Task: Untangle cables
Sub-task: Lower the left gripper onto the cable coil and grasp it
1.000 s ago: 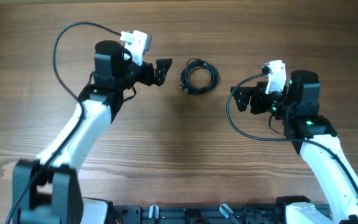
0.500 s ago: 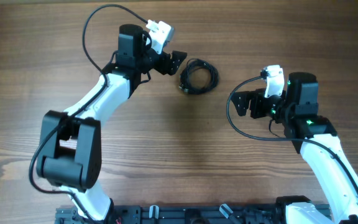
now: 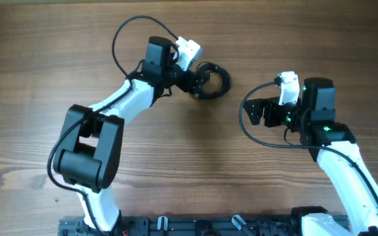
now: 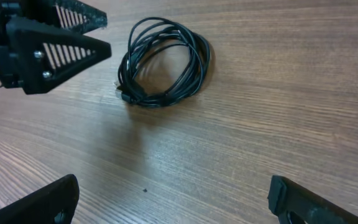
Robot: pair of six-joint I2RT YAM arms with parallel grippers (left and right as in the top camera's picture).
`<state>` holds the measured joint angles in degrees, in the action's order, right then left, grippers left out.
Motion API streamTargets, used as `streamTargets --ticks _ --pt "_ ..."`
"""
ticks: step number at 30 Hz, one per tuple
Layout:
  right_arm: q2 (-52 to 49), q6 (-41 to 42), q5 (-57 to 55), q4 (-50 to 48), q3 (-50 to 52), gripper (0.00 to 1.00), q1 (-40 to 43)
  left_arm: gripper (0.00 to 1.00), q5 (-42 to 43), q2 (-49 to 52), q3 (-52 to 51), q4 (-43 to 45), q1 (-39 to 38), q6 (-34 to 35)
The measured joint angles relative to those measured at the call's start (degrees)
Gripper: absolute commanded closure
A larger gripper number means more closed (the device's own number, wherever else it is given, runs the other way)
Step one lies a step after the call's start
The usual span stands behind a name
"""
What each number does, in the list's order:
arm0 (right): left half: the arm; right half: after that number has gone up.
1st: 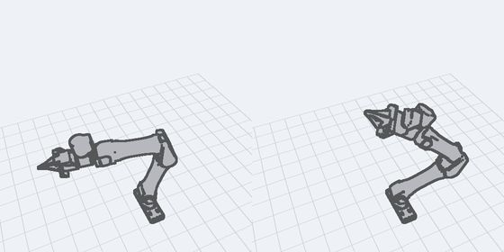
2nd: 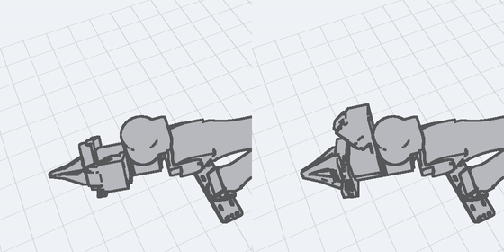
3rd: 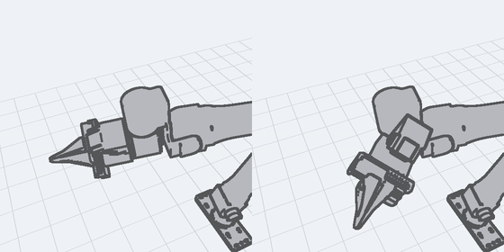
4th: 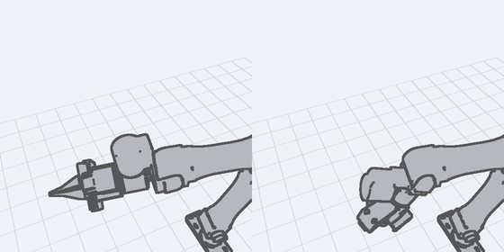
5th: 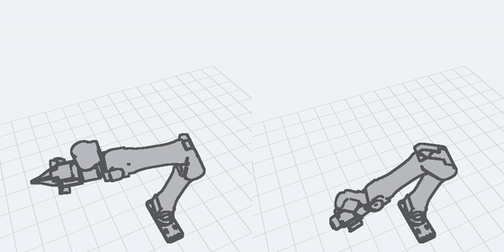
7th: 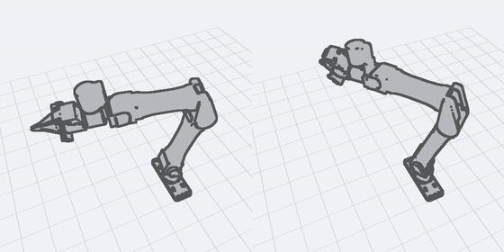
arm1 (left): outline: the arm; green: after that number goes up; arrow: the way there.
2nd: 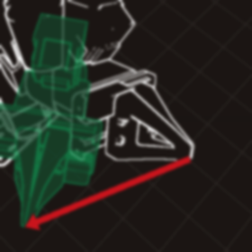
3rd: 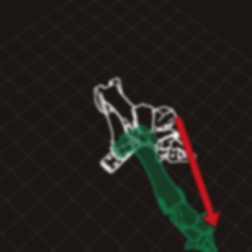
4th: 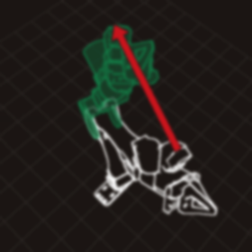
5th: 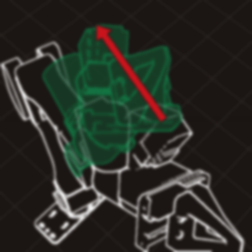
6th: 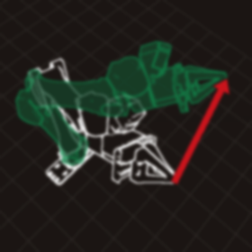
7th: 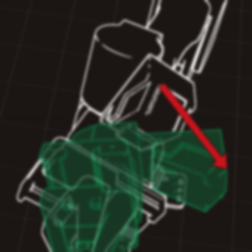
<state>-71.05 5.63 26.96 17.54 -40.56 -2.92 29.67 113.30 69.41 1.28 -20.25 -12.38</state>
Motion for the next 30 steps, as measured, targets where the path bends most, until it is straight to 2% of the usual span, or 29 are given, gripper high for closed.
streamTargets --ticks 7,16,23,24,25,26,30 --pt "0.0 -0.02 0.9 0.11 0.0 0.0 0.0 0.26 -2.82 4.11 0.31 1.05 -0.98 -2.34" --pt "0.0 -0.17 1.77 0.92 0.0 0.0 0.0 0.3 -6.51 6.6 0.52 7.34 -1.11 -2.99" --pt "0.0 -0.2 1.77 1.14 0.0 0.0 0.0 0.62 -7.34 8.15 0.55 7.58 -1.4 -3.52" --pt "0.0 -0.22 1.77 1.16 0.0 0.0 0.0 0.7 -7.37 8.15 0.57 7.69 -1.51 -3.37" --pt "0.0 -0.26 1.77 1.16 0.0 0.0 0.0 0.87 -7.37 8.15 0.57 7.78 -1.53 -3.58" --pt "0.0 -0.37 1.77 1.16 0.0 0.0 0.0 0.95 -7.37 8.15 0.57 7.78 -1.57 -3.52" --pt "0.0 -0.37 1.77 1.29 0.0 0.0 0.0 0.96 -7.41 8.15 0.63 7.82 -1.88 -3.37"
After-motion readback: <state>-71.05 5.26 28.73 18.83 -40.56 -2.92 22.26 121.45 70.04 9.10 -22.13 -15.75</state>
